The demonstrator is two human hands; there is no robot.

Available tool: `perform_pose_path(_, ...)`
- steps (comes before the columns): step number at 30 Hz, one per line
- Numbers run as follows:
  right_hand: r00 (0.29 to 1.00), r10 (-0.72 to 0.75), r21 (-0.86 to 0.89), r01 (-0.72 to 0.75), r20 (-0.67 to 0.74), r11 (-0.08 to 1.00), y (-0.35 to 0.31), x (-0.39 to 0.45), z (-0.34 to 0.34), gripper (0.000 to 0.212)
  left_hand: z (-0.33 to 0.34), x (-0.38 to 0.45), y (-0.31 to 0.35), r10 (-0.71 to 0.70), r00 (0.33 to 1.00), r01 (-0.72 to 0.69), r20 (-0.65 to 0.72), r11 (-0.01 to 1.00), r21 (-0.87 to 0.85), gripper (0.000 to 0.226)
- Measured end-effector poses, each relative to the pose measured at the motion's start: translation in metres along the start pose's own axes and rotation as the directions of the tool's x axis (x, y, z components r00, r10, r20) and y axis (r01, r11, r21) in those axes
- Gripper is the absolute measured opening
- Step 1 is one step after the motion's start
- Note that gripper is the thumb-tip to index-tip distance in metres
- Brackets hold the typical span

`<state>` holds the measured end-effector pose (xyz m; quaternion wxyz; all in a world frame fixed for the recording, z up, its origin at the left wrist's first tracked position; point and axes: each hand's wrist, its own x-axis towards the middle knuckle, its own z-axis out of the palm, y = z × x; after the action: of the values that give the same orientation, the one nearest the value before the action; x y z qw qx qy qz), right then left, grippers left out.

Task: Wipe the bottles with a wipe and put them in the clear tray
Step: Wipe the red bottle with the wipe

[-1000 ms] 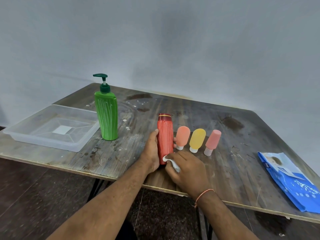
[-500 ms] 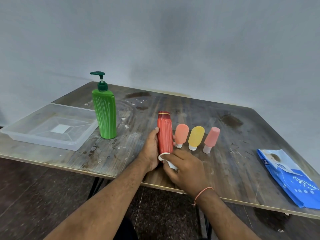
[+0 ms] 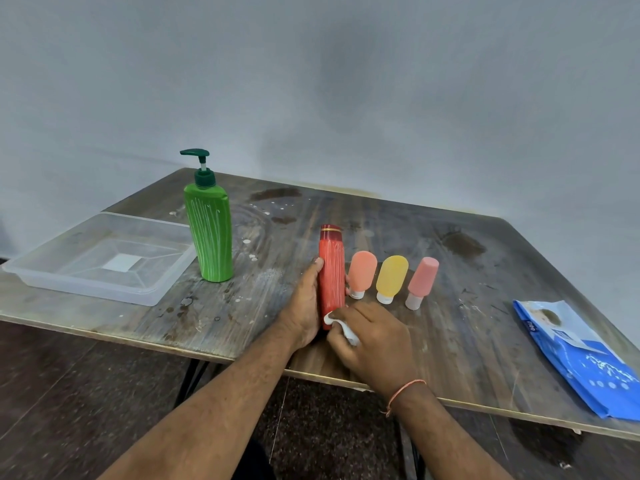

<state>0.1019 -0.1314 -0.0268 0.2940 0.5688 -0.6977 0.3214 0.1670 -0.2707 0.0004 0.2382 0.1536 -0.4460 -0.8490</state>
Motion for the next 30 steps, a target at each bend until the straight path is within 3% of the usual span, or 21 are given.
perform_pose_path(8, 1.0, -0.015, 0.043, 0.015, 0.015, 0.999, -0.0017, 0.0009, -0.0009, 0.016, -0.0034, 0.0009, -0.0021, 0.017, 1.0, -0.018, 0.008, 0.999, 0.047, 0.061)
perform_pose_path(14, 0.997, 0.028, -0.009, -0.029, -0.072, 1.0, -0.0019, 0.0021, -0.0018, 0.018, -0.0033, -0.001, -0.0036, 0.012, 1.0, -0.013, 0.006, 0.997, 0.079, 0.068)
perform_pose_path(19, 1.0, -0.014, 0.055, 0.015, -0.018, 0.998, -0.0028, 0.0018, -0.0037, 0.017, -0.0042, -0.0003, -0.0031, 0.019, 1.0, -0.019, 0.002, 0.996, 0.083, 0.069)
perform_pose_path(24, 0.998, 0.039, -0.008, -0.04, -0.055, 0.999, -0.002, 0.002, -0.0025, 0.018, -0.003, -0.0017, -0.0034, 0.021, 1.0, -0.021, 0.001, 0.996, 0.091, 0.069)
perform_pose_path(30, 0.998, -0.02, 0.06, 0.017, 0.055, 0.998, -0.0035, 0.0012, -0.0055, 0.015, -0.0014, -0.0044, -0.0003, -0.024, 1.0, 0.024, -0.002, 0.998, 0.056, 0.065)
